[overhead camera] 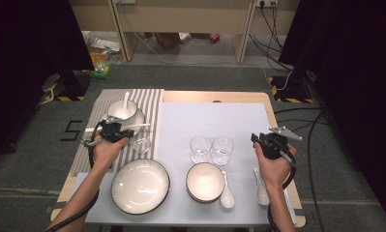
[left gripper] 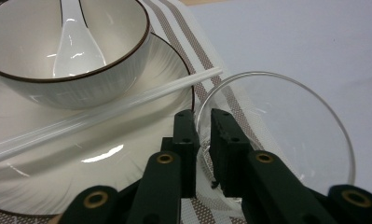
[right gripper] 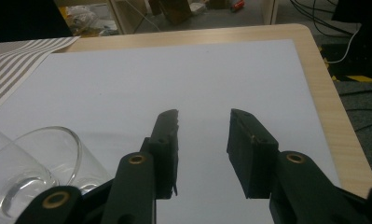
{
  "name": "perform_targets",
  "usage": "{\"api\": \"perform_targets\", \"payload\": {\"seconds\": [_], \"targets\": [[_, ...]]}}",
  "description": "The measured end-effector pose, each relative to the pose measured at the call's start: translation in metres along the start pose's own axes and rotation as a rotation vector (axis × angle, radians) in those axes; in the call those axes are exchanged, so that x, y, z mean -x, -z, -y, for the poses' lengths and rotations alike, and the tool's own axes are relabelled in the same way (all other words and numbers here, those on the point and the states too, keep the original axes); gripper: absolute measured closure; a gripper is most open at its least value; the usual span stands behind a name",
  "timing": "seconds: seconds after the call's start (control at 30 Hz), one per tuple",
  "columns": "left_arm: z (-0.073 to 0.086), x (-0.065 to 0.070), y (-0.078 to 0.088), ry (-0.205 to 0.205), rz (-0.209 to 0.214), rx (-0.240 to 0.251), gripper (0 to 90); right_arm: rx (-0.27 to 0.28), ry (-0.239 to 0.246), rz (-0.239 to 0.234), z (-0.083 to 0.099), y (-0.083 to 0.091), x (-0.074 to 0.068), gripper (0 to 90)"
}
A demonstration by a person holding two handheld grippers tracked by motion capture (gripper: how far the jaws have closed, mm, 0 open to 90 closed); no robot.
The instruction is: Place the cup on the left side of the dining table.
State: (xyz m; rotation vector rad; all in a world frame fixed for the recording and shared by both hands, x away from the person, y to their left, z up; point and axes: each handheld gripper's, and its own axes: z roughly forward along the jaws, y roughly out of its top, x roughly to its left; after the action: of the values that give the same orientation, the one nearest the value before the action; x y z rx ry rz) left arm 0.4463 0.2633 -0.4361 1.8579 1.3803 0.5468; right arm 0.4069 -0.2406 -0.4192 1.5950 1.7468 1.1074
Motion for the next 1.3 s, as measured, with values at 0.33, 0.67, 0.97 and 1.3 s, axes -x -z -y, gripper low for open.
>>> {"api": "perform_targets", "payload": {"seconds": [0.33,0.67,0.97,1.3], "targets": [[0.000,0.000,0.009,-0.004,0.001,0.076,58.6,-0.006,0.000,-0.003,0.000,-0.001,-0.001,62.9],[0.010,-0.005,0.031,-0.003,0.007,0.158,41.2,-0.012,0.004,-0.006,0.002,-0.002,-0.003,62.2],[0.036,-0.016,0.046,0.044,-0.007,0.187,36.3,-0.016,0.005,-0.004,0.002,-0.002,-0.003,61.9],[0.063,-0.028,0.059,0.072,-0.035,0.222,34.6,-0.021,0.007,-0.002,0.004,-0.003,-0.005,61.6]]}}
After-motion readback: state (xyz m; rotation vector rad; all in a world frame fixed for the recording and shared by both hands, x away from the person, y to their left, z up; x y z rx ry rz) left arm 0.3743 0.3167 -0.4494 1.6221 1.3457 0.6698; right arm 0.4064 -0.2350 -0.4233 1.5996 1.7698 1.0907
